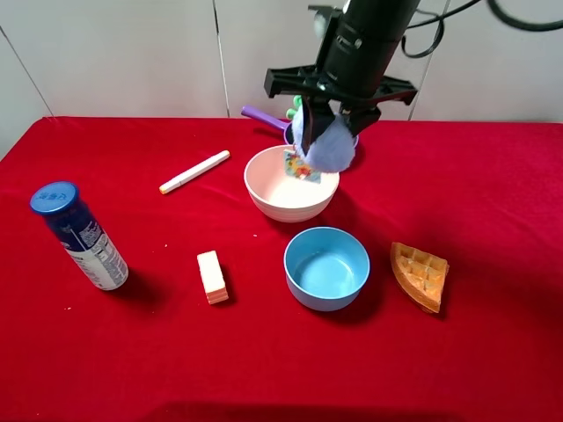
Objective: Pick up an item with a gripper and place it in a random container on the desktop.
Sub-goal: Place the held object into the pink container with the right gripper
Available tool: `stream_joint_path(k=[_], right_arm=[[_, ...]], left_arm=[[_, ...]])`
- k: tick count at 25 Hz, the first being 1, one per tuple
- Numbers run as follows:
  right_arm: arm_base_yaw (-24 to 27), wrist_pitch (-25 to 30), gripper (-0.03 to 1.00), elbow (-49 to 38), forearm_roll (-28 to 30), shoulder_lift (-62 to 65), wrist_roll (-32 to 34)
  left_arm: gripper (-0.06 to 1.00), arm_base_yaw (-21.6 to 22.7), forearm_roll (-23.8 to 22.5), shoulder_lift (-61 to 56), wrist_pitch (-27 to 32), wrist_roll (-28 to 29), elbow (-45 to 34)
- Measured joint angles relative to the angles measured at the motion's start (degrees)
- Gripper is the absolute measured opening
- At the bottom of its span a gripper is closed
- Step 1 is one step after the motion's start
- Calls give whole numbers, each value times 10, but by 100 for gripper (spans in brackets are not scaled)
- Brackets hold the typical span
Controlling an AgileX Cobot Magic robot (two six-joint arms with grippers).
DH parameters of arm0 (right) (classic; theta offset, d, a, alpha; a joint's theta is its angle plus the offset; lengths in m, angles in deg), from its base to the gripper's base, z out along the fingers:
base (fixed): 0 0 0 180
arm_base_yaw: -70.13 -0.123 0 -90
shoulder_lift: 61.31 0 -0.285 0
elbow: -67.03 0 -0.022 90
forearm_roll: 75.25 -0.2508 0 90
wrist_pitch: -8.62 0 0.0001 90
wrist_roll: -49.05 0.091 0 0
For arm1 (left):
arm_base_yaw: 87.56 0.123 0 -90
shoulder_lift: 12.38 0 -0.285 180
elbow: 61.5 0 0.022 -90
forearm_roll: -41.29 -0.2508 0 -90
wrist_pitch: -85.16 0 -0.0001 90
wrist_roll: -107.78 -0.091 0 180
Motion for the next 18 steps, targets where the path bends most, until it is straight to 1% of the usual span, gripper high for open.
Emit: stream_joint_path(k=[6, 18], right_arm=[[-1, -24, 24, 0, -8, -29, -9], [-1, -99, 24, 0, -2, -91, -24]], left_arm=[[99, 0, 0, 0, 0, 0, 0], [99, 0, 0, 0, 0, 0, 0]])
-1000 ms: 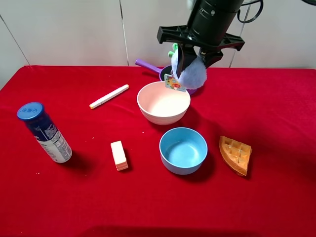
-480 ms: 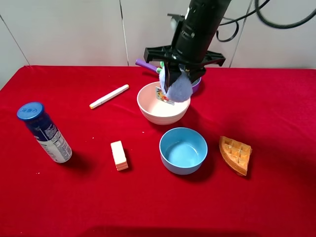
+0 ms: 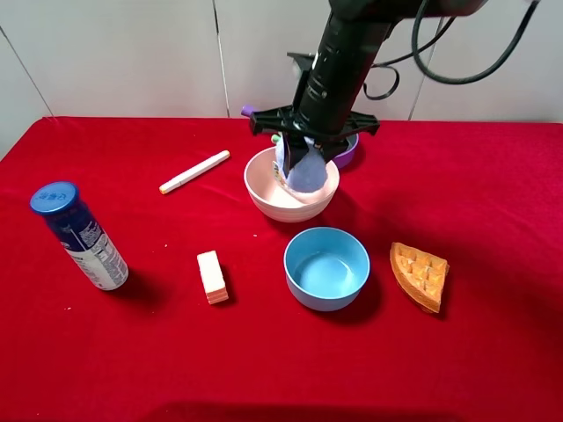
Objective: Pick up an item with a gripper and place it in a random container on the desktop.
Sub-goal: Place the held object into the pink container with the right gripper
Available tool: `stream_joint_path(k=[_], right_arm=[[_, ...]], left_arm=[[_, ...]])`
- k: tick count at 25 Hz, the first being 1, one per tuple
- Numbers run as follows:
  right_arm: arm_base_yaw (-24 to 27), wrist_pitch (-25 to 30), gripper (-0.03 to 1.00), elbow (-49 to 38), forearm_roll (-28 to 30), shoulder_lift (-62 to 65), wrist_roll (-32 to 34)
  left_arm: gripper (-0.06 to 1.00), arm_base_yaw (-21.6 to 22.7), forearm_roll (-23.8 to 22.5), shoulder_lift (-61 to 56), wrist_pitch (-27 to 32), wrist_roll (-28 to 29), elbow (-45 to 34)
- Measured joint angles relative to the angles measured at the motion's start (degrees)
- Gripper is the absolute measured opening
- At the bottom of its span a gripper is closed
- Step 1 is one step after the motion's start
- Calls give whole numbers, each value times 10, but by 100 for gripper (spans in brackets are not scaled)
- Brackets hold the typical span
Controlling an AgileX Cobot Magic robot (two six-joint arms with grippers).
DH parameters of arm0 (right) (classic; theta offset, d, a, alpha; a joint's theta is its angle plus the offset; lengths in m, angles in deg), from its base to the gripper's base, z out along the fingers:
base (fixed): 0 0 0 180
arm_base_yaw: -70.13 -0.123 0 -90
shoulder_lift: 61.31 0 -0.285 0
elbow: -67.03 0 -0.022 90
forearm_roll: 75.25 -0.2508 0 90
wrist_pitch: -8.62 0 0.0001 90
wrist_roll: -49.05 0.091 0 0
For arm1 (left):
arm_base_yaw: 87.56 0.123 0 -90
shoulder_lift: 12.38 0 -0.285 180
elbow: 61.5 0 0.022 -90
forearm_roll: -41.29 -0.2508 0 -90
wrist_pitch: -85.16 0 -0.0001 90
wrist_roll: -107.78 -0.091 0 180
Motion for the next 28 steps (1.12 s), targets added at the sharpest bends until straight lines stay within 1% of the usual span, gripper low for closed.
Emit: stream_joint_path(k=[7, 22, 23, 24, 26, 27, 28], right_arm=[[0, -47, 24, 0, 16, -24, -4], [0, -90, 24, 0, 27, -50, -4], [0, -92, 25, 0, 28, -50, -4], [0, -93, 29, 0, 28, -50, -4], [0, -93, 44, 0, 28, -50, -4], [0, -93, 53, 0, 30, -50, -4], [0, -93, 59, 0, 33, -50, -4]], left_arm=[[99, 0, 0, 0, 0, 0, 0], [99, 0, 0, 0, 0, 0, 0], [99, 0, 0, 0, 0, 0, 0], [99, 0, 0, 0, 0, 0, 0], [99, 0, 0, 0, 0, 0, 0], [99, 0, 0, 0, 0, 0, 0], [99, 0, 0, 0, 0, 0, 0]])
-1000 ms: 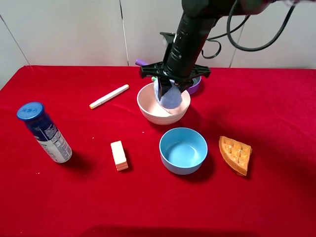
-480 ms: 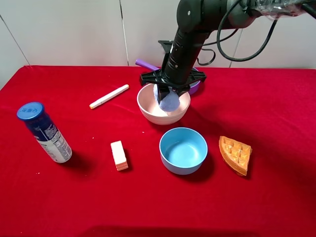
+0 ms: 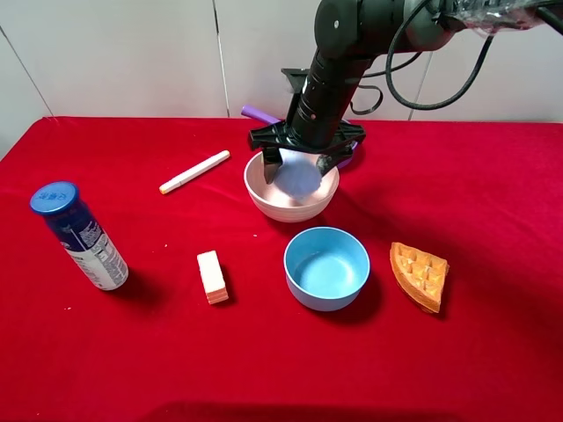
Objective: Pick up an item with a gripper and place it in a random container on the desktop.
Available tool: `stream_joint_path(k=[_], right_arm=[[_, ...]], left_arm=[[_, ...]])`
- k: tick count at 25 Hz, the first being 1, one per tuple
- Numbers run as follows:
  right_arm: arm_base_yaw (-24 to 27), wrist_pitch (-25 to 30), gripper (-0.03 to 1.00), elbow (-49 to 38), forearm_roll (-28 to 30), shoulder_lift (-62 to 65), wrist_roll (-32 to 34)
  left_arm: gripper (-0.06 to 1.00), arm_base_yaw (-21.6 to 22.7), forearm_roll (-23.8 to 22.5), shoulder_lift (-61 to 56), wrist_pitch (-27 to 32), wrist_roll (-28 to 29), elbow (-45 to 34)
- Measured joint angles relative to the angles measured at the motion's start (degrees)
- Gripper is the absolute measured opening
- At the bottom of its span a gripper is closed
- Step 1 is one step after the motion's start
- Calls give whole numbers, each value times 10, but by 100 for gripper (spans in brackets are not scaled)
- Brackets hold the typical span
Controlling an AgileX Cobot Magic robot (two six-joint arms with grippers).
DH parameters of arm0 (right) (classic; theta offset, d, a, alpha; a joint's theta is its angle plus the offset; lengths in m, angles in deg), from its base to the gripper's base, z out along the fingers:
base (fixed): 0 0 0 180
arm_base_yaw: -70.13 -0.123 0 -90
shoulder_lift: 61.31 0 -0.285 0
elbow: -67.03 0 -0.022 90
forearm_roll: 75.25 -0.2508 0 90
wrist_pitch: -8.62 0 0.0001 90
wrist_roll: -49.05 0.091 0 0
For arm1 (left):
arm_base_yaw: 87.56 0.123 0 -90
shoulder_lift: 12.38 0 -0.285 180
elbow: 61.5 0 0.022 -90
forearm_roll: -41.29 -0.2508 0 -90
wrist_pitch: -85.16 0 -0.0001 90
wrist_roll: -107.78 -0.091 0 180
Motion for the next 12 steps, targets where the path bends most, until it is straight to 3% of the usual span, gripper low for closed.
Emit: stream_joint_path(k=[4, 12], right_arm=[[0, 0, 68, 0, 14, 0, 0], [0, 13, 69, 0, 20, 0, 0]], left_arm=[[99, 0, 0, 0, 0, 0, 0], [99, 0, 0, 0, 0, 0, 0]])
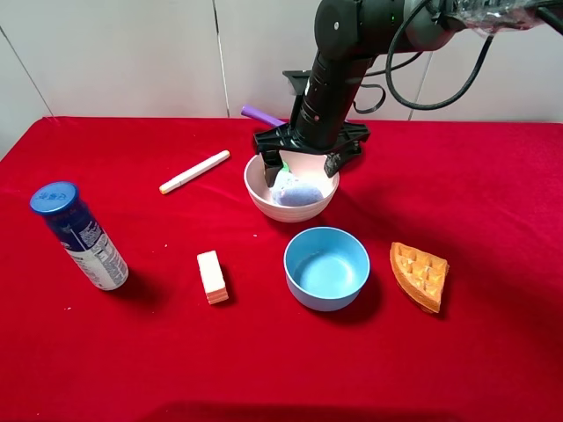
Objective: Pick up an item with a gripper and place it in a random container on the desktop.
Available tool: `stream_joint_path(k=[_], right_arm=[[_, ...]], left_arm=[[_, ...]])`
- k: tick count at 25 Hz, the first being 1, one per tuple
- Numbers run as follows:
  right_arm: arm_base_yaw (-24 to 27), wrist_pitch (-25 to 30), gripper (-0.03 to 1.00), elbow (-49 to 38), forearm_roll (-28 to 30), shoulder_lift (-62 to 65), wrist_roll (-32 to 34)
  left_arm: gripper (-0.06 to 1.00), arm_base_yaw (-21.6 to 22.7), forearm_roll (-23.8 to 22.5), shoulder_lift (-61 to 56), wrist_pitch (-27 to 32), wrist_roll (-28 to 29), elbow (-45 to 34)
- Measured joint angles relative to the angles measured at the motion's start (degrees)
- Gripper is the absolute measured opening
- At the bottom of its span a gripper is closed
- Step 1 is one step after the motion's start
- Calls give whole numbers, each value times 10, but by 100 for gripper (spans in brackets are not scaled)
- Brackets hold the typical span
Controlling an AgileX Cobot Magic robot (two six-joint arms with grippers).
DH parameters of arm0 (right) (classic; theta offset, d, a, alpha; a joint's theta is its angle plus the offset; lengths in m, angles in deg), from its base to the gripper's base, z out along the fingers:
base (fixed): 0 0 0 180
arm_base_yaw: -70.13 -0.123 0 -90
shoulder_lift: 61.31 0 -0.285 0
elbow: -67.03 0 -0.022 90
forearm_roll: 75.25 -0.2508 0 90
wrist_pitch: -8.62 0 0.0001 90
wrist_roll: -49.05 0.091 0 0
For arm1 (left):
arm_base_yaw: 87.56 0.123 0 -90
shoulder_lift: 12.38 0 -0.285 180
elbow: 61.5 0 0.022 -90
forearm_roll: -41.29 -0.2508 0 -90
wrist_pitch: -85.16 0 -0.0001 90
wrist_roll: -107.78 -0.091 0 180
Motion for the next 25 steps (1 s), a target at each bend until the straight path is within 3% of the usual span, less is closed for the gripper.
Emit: stream_joint_path(k=[14, 25], right_arm=[[0, 53, 69, 0, 9, 52, -4], [0, 154, 69, 2, 19, 96, -15]], left_arm=[[99, 0, 0, 0, 0, 0, 0], [99, 0, 0, 0, 0, 0, 0]])
